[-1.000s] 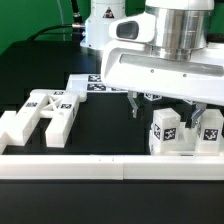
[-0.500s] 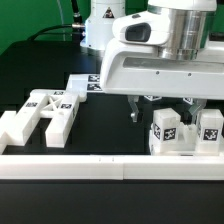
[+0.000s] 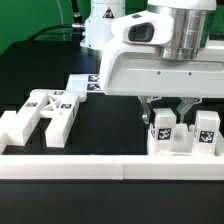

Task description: Assemble chair

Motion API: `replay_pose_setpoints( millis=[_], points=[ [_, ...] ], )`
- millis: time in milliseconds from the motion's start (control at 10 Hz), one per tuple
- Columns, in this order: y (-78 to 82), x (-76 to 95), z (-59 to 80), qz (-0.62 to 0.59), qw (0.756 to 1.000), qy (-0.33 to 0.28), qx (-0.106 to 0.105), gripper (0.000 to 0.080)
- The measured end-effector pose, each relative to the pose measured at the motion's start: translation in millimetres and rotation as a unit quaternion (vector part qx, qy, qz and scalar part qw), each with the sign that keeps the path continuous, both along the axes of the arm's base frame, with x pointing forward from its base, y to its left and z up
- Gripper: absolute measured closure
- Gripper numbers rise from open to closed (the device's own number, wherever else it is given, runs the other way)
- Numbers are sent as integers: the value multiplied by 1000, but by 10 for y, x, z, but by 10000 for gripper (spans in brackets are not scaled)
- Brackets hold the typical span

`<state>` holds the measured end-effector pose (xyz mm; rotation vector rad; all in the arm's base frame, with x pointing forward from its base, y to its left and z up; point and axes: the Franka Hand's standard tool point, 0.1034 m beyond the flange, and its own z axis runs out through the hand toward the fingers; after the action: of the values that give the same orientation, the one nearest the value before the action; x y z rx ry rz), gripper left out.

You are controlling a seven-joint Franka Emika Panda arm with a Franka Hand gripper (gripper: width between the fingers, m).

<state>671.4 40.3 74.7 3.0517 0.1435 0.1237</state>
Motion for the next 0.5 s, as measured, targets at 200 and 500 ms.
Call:
replay_pose_setpoints(
  millis=[200, 500],
  points=[
    [0, 1, 2, -11, 1000, -1, 1, 501],
    [2, 2, 4, -91, 996, -8, 8, 501]
  ],
)
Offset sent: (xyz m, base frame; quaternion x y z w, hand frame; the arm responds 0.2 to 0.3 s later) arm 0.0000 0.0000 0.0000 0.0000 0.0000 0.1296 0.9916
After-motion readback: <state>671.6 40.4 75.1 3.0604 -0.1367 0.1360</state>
